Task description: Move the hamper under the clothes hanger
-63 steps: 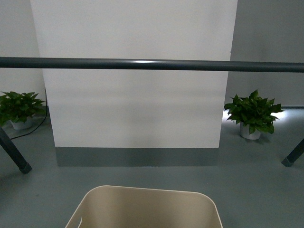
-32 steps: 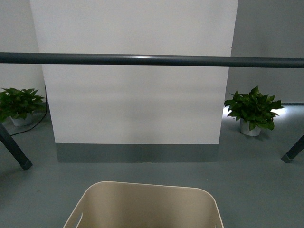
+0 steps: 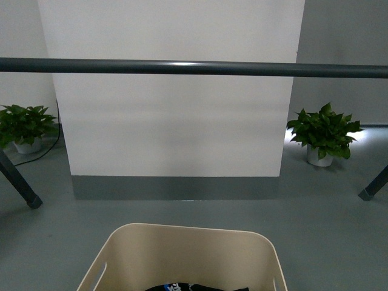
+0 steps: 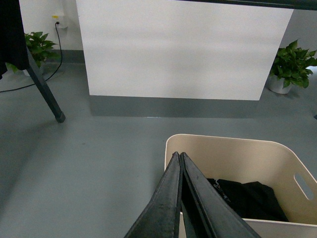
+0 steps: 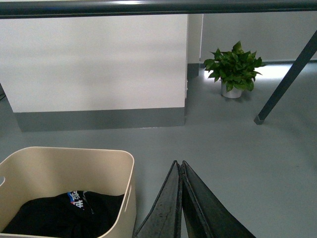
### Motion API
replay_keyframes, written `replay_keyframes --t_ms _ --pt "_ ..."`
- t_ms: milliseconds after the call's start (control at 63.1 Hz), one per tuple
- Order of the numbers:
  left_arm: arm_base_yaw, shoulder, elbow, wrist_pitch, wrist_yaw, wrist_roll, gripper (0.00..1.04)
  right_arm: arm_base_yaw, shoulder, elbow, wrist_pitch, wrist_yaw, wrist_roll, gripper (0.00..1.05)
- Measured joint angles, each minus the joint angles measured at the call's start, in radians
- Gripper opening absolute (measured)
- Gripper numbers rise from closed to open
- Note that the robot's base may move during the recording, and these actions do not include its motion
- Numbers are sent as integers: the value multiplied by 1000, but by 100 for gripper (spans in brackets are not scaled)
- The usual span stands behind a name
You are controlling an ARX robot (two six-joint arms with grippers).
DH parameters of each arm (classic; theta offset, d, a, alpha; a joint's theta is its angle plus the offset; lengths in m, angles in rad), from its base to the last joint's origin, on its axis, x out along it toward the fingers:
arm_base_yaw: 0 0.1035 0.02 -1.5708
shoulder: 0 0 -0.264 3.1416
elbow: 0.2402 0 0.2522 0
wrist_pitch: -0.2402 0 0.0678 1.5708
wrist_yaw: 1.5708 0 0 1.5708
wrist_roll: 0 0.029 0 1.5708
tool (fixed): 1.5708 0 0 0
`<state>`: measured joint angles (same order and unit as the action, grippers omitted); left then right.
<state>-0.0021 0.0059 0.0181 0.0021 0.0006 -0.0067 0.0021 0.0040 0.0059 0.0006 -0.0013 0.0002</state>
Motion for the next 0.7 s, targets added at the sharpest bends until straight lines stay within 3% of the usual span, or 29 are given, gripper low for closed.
replay_keyframes --t_ms 174,507,698 --pt "0 0 0 0 0 -1 5 0 0 0 0 0 0 5" --pt "0 0 0 0 0 0 57 0 0 0 0 0 0 56" --pt "0 0 0 0 0 0 94 0 0 0 0 0 -1 93"
